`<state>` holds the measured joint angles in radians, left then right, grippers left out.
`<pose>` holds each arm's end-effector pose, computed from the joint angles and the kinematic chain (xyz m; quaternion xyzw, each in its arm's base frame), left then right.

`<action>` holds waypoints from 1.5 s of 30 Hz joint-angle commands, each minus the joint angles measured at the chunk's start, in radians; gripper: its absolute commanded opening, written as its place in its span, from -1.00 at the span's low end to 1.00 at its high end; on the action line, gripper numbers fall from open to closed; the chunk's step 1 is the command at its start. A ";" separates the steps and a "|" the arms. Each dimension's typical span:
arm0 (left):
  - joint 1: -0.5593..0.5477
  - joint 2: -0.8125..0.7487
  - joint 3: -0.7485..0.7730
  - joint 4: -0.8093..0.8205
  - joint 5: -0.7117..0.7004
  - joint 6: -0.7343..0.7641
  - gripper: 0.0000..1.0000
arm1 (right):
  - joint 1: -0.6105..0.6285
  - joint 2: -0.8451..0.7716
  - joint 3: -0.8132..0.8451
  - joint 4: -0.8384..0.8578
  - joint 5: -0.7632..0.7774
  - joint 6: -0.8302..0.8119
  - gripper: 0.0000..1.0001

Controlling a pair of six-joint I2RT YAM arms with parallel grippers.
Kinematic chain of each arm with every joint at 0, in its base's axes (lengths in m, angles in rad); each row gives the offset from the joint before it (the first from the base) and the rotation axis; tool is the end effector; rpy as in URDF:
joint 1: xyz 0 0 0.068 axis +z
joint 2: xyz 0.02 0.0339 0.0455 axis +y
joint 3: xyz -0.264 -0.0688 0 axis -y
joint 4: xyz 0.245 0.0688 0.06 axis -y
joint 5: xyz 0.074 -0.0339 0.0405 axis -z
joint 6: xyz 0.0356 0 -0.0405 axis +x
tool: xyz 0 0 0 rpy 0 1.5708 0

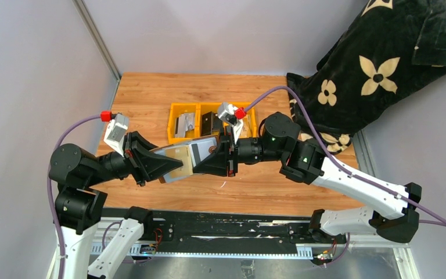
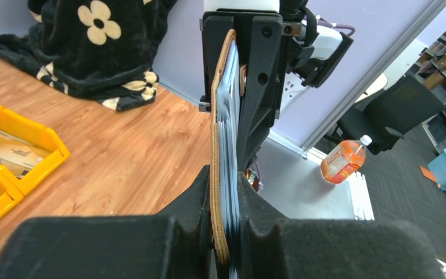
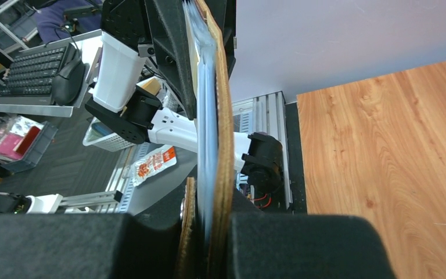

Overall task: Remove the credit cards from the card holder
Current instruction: Remove the credit card from the card holder.

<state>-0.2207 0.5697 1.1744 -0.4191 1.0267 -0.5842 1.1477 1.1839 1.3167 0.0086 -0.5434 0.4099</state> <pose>0.0480 -0.0420 0.4616 0.2712 0.6154 -0.5511 0.4940 0.0894 0.2435 0.4646 -0.4167 0.5158 0.6363 0.3943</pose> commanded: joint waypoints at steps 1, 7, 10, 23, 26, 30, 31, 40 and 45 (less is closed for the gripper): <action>0.000 -0.013 0.015 -0.006 -0.018 0.006 -0.62 | -0.050 -0.058 -0.042 0.161 -0.077 0.088 -1.00; 0.000 -0.006 0.012 0.062 0.016 -0.084 -0.54 | -0.060 -0.053 -0.067 0.197 -0.108 0.103 -1.00; 0.000 0.002 0.008 0.087 0.033 -0.119 -0.54 | -0.063 -0.055 -0.088 0.233 -0.115 0.119 -1.00; 0.000 0.007 -0.009 0.085 0.035 -0.123 -1.00 | -0.115 -0.036 -0.126 0.287 -0.138 0.192 -0.34; 0.000 0.011 -0.012 0.038 0.001 -0.074 -1.00 | -0.178 -0.057 -0.150 0.302 -0.130 0.250 -0.14; 0.000 0.020 -0.001 -0.089 -0.129 0.058 -1.00 | -0.257 -0.110 -0.159 0.221 -0.069 0.239 0.11; 0.000 0.023 -0.001 -0.121 -0.181 0.095 -1.00 | -0.270 -0.129 -0.158 0.178 -0.034 0.212 0.14; 0.000 0.038 -0.030 -0.277 -0.579 0.249 -1.00 | -0.274 -0.153 -0.168 0.189 0.001 0.191 0.00; 0.000 0.030 -0.050 -0.263 -0.432 0.246 -1.00 | -0.233 0.002 -0.174 0.410 -0.175 0.355 -0.11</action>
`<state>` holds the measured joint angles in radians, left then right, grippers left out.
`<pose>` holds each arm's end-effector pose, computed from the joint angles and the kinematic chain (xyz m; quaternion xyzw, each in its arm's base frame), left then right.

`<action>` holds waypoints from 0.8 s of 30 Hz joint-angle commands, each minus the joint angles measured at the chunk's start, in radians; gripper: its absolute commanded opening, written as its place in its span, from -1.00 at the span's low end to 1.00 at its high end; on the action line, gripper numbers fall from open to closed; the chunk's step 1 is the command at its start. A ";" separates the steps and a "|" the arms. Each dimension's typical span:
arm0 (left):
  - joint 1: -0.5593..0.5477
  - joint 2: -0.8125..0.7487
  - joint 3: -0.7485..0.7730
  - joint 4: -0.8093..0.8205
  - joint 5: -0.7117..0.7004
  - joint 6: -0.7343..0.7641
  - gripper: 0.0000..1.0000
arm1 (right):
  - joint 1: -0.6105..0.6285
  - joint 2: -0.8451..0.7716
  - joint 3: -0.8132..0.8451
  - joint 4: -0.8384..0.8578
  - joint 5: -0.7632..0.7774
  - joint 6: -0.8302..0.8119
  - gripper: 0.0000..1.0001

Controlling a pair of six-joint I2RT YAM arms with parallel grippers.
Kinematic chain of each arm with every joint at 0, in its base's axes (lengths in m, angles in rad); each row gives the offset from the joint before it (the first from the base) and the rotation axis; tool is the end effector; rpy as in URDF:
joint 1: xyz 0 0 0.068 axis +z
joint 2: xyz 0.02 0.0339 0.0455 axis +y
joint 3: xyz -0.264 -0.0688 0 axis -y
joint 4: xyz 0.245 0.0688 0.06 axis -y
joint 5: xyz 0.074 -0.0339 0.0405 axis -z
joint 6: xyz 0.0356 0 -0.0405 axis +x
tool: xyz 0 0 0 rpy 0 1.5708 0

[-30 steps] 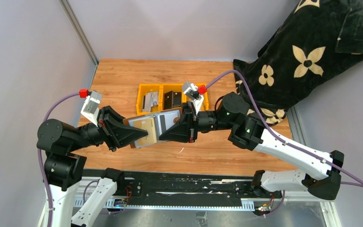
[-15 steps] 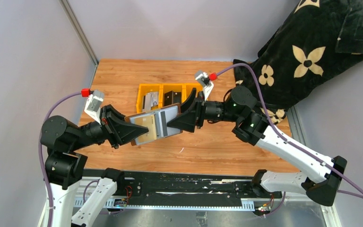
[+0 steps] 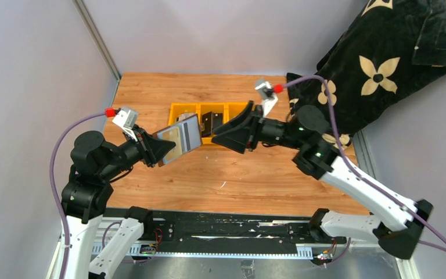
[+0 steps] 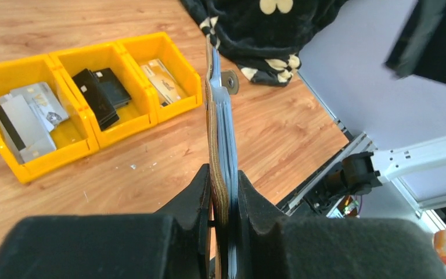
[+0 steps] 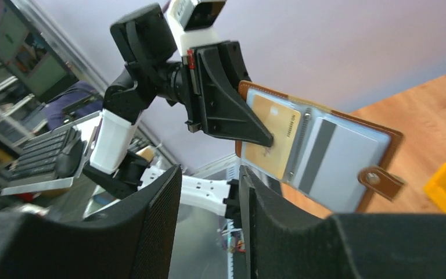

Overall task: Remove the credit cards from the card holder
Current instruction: Remove the credit card from the card holder.

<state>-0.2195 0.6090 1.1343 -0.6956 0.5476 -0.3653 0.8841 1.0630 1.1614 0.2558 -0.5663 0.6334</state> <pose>0.0821 -0.0373 0.4216 0.1202 0.7469 -0.3768 0.5345 0.1292 0.1878 0.4641 -0.2961 0.5157 0.6580 0.4620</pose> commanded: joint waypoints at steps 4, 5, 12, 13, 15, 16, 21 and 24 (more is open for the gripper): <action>-0.001 -0.027 -0.013 0.031 0.134 0.010 -1.00 | 0.051 0.220 0.009 0.212 -0.205 0.174 -0.12; -0.001 -0.029 -0.013 0.034 0.152 0.006 -1.00 | 0.052 0.234 0.008 0.226 -0.212 0.180 -0.12; -0.001 -0.035 -0.016 0.066 0.269 -0.036 -1.00 | 0.062 0.295 -0.012 0.308 -0.234 0.239 -0.12; -0.001 -0.033 -0.016 0.071 0.284 -0.040 -1.00 | 0.064 0.299 -0.011 0.307 -0.235 0.237 -0.12; -0.001 -0.031 -0.013 0.091 0.315 -0.056 -1.00 | 0.068 0.306 -0.012 0.307 -0.237 0.238 -0.12; -0.001 -0.030 -0.013 0.103 0.329 -0.068 -1.00 | 0.068 0.308 -0.011 0.306 -0.238 0.238 -0.12; -0.001 -0.028 -0.010 0.146 0.381 -0.113 -1.00 | 0.075 0.315 -0.012 0.301 -0.236 0.230 -0.12; -0.001 -0.029 -0.013 0.160 0.395 -0.131 -1.00 | 0.085 0.323 0.003 0.300 -0.238 0.225 -0.16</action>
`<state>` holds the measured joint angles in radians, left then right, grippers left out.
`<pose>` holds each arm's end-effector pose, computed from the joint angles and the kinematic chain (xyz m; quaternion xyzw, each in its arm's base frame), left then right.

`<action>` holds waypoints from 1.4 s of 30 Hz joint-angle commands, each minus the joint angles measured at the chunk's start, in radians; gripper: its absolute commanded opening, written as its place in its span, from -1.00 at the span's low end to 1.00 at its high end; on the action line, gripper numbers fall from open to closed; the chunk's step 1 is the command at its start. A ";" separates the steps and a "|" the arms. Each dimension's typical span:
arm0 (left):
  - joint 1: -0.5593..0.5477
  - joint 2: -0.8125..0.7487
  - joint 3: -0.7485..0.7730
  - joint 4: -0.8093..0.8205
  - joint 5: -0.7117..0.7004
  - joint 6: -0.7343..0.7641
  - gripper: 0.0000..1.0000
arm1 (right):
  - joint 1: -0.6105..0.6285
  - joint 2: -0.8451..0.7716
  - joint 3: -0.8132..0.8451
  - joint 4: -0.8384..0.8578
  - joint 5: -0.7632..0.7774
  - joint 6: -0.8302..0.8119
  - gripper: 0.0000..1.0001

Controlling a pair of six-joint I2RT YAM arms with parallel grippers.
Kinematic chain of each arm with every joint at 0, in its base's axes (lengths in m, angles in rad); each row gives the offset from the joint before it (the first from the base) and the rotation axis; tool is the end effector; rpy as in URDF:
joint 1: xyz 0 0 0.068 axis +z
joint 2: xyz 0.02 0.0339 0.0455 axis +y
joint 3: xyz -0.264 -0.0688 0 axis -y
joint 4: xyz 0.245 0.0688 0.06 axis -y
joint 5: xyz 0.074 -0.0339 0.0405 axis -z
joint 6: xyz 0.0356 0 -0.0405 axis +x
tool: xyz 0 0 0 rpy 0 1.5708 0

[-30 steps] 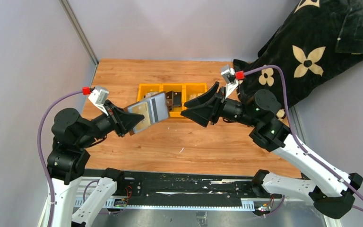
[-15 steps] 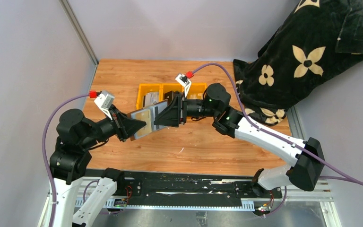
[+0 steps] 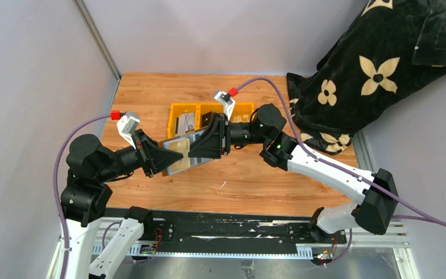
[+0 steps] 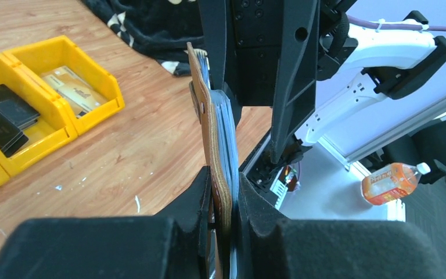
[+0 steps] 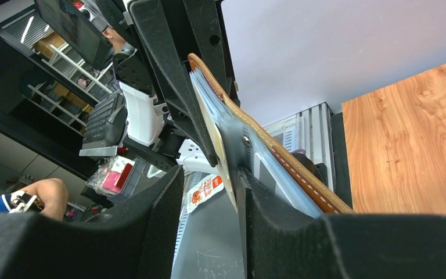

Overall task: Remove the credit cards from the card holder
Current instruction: Remove the credit card from the card holder.

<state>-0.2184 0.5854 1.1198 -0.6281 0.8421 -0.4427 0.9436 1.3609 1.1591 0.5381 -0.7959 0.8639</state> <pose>0.0699 -0.0427 0.4266 0.1979 0.7014 -0.4853 0.4831 0.1616 0.2663 0.4140 -0.3370 0.5206 0.7294 0.2889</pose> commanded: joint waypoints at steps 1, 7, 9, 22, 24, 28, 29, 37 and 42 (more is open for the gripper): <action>-0.002 -0.006 -0.004 0.102 0.108 -0.061 -0.97 | 0.031 0.029 0.012 0.015 -0.009 -0.007 -0.20; -0.002 -0.009 -0.039 0.193 0.200 -0.145 -0.78 | 0.038 0.043 0.024 0.020 -0.003 0.004 -0.68; -0.002 -0.004 -0.042 0.197 0.228 -0.155 -0.73 | 0.038 0.041 0.018 0.036 -0.004 0.015 -0.85; -0.002 0.023 -0.011 0.186 0.263 -0.169 -0.66 | 0.000 -0.026 -0.076 0.115 -0.046 0.066 -1.00; -0.002 0.024 -0.008 0.182 0.259 -0.164 -0.68 | -0.014 -0.049 -0.100 0.124 -0.041 0.074 -1.00; -0.002 0.025 -0.003 0.178 0.242 -0.163 -0.70 | -0.022 -0.084 -0.127 0.096 -0.035 0.057 -1.00; -0.002 0.024 -0.001 0.177 0.235 -0.161 -0.70 | -0.021 -0.089 -0.130 0.085 -0.032 0.051 -1.00; -0.002 0.021 0.016 0.128 0.152 -0.117 -0.70 | -0.022 -0.121 -0.142 0.035 0.004 0.004 -1.00; -0.002 0.013 0.024 0.110 0.105 -0.096 -0.74 | -0.025 -0.138 -0.115 -0.052 0.033 -0.048 -1.00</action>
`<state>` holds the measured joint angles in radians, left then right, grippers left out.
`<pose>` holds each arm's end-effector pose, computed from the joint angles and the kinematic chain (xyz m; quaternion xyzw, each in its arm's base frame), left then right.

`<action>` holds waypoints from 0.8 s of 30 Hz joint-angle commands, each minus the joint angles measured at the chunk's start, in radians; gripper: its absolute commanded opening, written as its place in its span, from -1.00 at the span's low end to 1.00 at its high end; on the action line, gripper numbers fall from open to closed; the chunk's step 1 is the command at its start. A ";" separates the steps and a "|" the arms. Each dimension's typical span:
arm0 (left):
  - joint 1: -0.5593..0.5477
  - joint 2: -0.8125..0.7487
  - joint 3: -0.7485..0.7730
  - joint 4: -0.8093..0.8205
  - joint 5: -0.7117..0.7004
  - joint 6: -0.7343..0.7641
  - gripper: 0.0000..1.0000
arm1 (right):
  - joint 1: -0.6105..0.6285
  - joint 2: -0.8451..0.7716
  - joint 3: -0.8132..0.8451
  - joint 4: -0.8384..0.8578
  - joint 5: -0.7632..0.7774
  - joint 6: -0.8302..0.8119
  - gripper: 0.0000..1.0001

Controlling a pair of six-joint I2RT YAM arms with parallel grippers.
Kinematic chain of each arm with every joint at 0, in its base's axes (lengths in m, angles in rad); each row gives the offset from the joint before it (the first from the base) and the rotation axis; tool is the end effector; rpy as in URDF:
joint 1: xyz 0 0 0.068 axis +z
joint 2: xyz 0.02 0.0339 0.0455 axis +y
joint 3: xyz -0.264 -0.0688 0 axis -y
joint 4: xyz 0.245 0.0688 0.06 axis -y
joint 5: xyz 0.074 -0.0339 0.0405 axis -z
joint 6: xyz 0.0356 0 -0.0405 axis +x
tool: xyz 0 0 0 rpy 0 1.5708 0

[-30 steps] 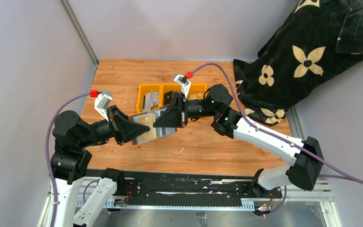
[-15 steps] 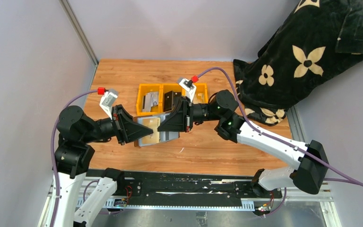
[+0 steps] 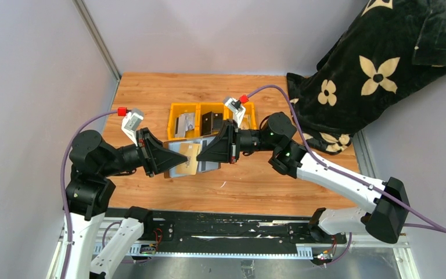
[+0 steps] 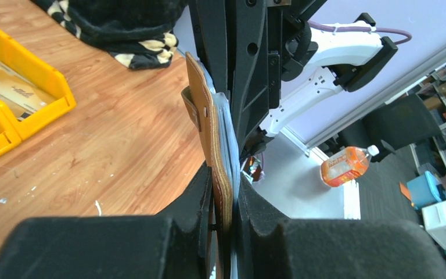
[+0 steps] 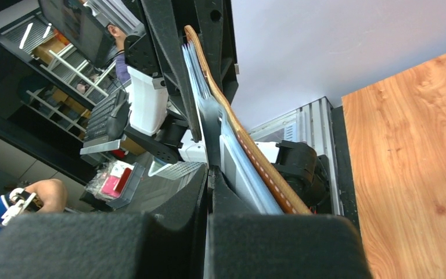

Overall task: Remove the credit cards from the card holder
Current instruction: Remove the credit card from the card holder.

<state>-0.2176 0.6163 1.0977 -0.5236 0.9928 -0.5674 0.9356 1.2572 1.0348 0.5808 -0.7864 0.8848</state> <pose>0.0788 -0.0480 0.4288 0.2141 0.6824 -0.5504 0.4307 0.1480 0.2432 0.4039 -0.3281 0.5181 0.7334 0.2934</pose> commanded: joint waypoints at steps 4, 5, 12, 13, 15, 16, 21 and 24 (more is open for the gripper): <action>-0.003 -0.018 0.057 -0.024 -0.057 0.057 -0.81 | -0.013 -0.044 -0.003 -0.088 0.041 -0.074 -1.00; -0.003 -0.019 0.053 -0.023 -0.058 0.055 -0.84 | -0.007 -0.036 0.000 -0.078 0.039 -0.068 -1.00; -0.003 -0.020 0.048 -0.002 -0.085 0.026 -1.00 | 0.021 0.039 0.020 0.090 0.018 0.029 -0.45; -0.003 -0.020 0.049 -0.001 -0.084 0.025 -1.00 | 0.022 0.048 0.019 0.120 0.012 0.048 -0.43; -0.003 -0.020 0.050 -0.004 -0.085 0.028 -1.00 | 0.022 0.057 0.019 0.164 0.000 0.074 -0.42; -0.003 -0.020 0.052 -0.007 -0.087 0.033 -1.00 | 0.022 0.057 0.018 0.182 -0.003 0.082 -0.42; -0.003 -0.018 0.053 -0.018 -0.089 0.049 -1.00 | 0.020 0.038 0.016 0.207 -0.010 0.090 -0.66; -0.003 -0.015 0.062 -0.027 -0.100 0.064 -1.00 | 0.004 0.016 0.007 0.176 -0.019 0.084 -1.00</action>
<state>-0.2176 0.6067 1.1252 -0.5556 0.8986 -0.5301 0.9489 1.3117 1.0355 0.7151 -0.7765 0.9573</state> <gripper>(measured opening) 0.168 0.045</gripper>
